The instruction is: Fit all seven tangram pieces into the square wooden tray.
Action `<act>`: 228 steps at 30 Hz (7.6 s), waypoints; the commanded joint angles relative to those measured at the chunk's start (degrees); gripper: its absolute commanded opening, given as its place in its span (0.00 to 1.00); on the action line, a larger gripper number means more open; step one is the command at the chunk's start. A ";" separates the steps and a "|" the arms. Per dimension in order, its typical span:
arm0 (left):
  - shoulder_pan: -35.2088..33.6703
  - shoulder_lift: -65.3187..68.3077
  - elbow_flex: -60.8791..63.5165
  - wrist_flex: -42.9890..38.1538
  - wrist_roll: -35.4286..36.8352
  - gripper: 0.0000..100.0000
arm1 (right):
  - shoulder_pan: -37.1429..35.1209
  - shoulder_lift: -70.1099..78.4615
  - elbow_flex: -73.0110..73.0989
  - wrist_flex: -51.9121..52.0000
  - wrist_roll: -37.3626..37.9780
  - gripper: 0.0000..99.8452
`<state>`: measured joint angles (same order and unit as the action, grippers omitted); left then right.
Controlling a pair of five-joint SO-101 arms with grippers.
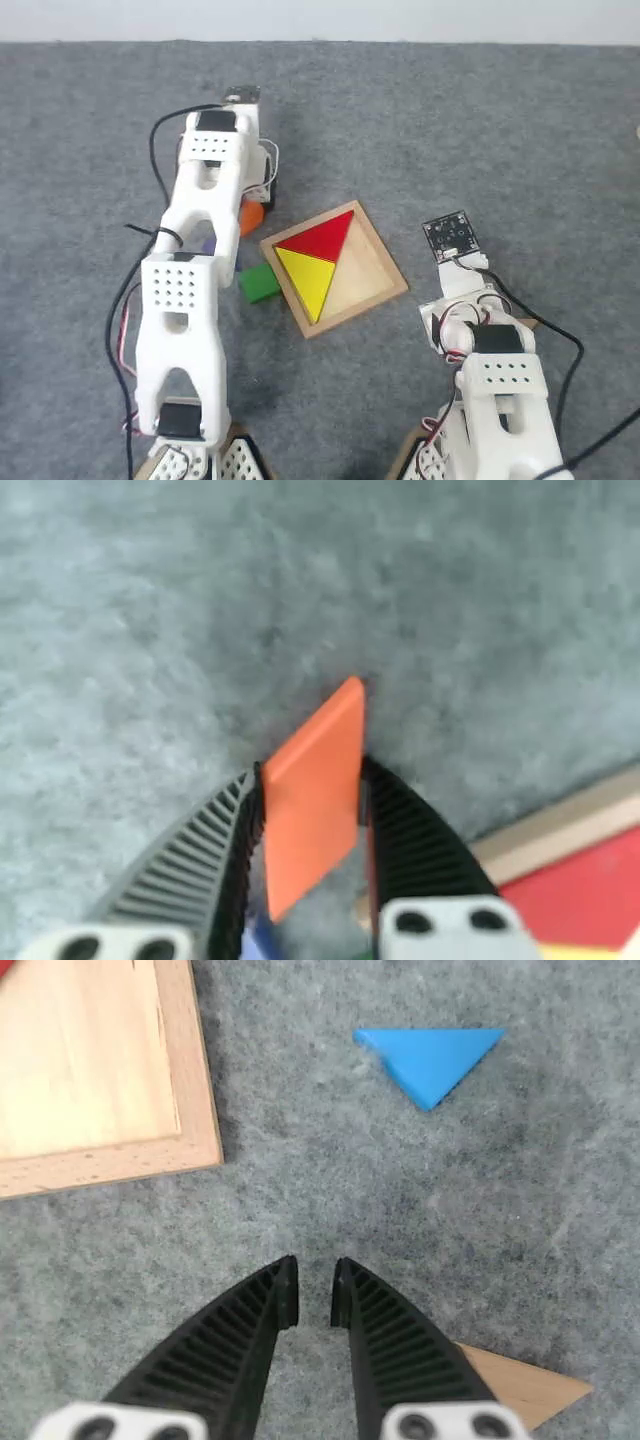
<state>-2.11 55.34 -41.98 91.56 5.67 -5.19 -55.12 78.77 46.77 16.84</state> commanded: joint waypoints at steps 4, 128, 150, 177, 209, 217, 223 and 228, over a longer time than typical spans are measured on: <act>-0.70 2.46 0.04 7.56 -4.22 0.01 | 0.31 -1.27 -0.35 -1.10 -0.70 0.09; -2.11 -32.09 33.80 -4.92 -9.93 0.13 | 0.31 -1.27 -0.35 -1.19 -0.26 0.09; -1.41 -32.88 47.69 -13.19 -12.40 0.23 | 0.22 -1.27 -0.35 -1.19 -0.26 0.09; -0.97 -26.99 37.67 -8.53 -10.81 0.01 | 0.31 -1.27 -0.35 -1.10 -0.35 0.09; 30.86 -19.52 17.63 -10.02 22.77 0.01 | 8.13 -1.36 -2.81 -1.19 -3.43 0.09; 30.68 -8.62 -0.57 2.46 26.46 0.08 | 8.04 -1.36 -2.81 -1.19 -3.25 0.09; 29.45 -6.24 -5.23 5.63 26.81 0.21 | 8.04 -1.36 -2.81 -1.19 -3.08 0.09; 27.87 -6.07 -5.05 5.63 27.25 0.21 | 8.04 -1.36 -2.81 -1.19 -3.08 0.09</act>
<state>26.81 50.24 -44.53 96.22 32.04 2.64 -55.21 78.77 46.77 14.20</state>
